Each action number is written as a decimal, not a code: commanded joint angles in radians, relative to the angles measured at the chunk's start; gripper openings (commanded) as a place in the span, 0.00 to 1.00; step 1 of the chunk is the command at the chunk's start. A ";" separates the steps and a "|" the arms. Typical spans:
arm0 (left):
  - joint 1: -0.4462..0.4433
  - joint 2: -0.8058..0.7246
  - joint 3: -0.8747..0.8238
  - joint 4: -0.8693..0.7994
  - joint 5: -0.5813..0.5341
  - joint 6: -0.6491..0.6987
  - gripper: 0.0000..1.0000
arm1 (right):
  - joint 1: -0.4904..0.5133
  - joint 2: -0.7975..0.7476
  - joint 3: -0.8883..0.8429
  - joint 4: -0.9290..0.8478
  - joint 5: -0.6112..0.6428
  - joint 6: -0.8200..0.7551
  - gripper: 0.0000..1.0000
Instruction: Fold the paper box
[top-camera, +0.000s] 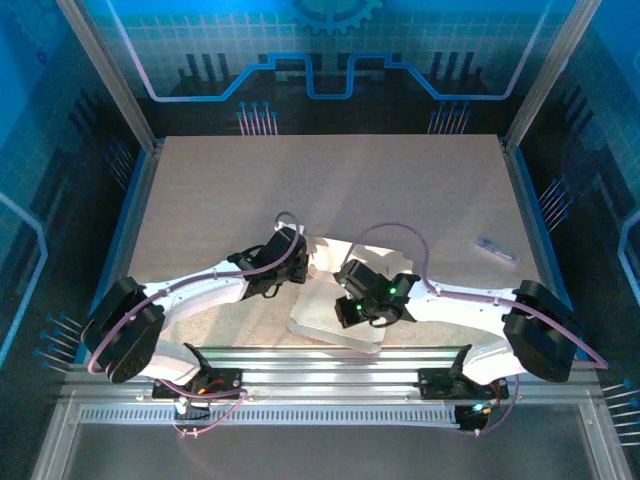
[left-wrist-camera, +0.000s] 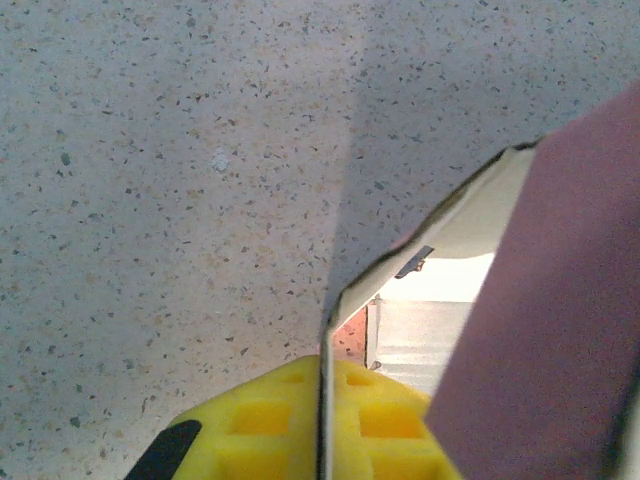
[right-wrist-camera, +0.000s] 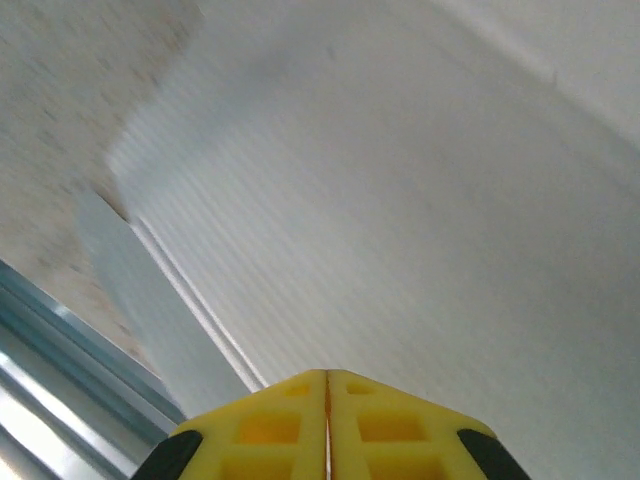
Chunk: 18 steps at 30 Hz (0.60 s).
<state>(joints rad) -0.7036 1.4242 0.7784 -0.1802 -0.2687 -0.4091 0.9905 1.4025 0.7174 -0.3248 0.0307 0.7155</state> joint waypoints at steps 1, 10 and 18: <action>-0.010 0.030 0.015 -0.105 0.031 0.020 0.06 | 0.033 0.039 -0.028 0.033 0.017 0.017 0.09; -0.013 0.037 0.059 -0.175 0.136 0.011 0.05 | 0.091 0.157 -0.014 0.108 0.076 0.094 0.05; -0.015 0.032 0.063 -0.214 0.200 0.023 0.03 | 0.112 0.185 0.006 0.139 0.092 0.131 0.04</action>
<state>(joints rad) -0.7044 1.4456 0.8448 -0.2577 -0.1631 -0.4072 1.0904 1.5482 0.7143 -0.1997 0.0723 0.8169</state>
